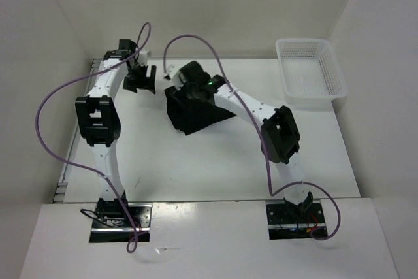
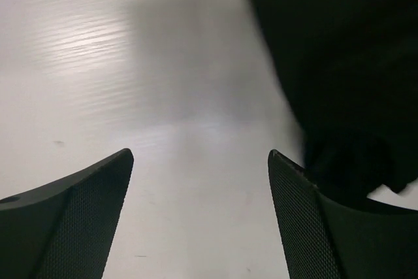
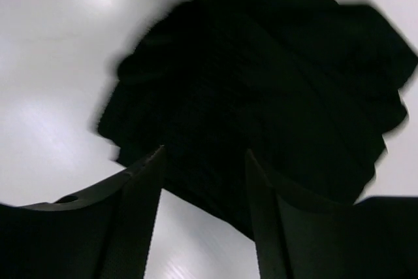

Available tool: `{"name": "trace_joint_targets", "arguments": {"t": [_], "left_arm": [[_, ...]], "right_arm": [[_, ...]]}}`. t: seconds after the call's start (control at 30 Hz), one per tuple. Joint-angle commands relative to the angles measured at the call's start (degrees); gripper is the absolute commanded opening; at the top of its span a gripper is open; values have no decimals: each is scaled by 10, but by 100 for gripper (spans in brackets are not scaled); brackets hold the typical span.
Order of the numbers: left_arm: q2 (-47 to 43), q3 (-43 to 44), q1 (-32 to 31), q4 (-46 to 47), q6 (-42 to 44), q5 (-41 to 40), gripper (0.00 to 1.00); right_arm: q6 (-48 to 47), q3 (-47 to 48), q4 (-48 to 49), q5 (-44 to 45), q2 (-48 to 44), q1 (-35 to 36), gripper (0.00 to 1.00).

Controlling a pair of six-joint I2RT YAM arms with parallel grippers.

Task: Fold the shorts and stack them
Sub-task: Fold the shorts

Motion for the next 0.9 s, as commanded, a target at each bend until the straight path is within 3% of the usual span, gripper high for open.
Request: {"name": "trace_joint_targets", "arguments": {"t": [0.0,0.17,0.4,0.5,0.53,0.67,0.7,0.73,0.8,0.87], "left_arm": [[-58,-43,-68,12,3,51,91],[-15,-25,-110,17,3,28,99],[63,19,-126,5,3,22,99],[75,13,-137,5,3,7,97],[81,13,-137,5,3,1,94],[81,0,-142,5,3,-26,60],[81,0,-142,5,3,-31,46],[81,0,-142,5,3,-31,41],[76,-6,-142,5,3,-31,35],[69,-13,-142,5,3,-25,34]], "right_arm": [[57,-41,19,22,-46,-105,59],[78,-59,14,-34,-9,-182,64],[108,-87,30,-35,33,-220,65],[114,-116,16,-85,39,-243,65],[109,-127,16,-99,39,-249,65],[103,-194,16,-151,21,-249,65],[103,-216,16,-161,21,-249,65],[110,-225,22,-167,15,-249,64],[117,-246,28,-185,10,-249,58],[117,-252,44,-193,10,-249,36]]}}
